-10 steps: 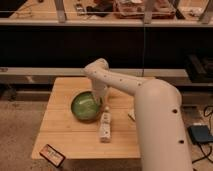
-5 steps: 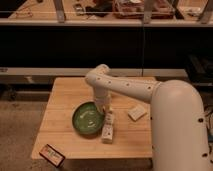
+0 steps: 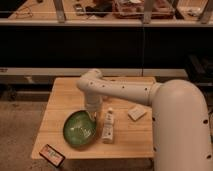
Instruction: Drag the ceramic bowl in a circle
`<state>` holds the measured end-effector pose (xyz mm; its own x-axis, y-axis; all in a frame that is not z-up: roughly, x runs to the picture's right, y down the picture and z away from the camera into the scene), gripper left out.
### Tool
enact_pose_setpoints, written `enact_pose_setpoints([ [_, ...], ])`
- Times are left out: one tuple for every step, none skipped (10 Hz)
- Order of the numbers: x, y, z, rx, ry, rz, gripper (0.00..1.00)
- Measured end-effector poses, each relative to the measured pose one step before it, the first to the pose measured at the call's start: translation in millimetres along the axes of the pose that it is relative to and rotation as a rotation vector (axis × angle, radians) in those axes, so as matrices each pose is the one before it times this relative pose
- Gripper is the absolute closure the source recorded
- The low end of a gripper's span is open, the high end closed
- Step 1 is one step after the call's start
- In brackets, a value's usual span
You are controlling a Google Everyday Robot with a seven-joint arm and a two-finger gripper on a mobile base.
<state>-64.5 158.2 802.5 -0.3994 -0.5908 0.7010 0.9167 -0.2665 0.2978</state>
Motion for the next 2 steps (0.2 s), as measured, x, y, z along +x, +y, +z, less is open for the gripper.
enact_pose_setpoints([
  [1.05, -6.74, 0.73, 0.00913, 0.0002, -0.01248, 1.0],
  [-0.47, 1.69, 0.05, -0.0007, -0.00027, 0.00272, 1.0],
])
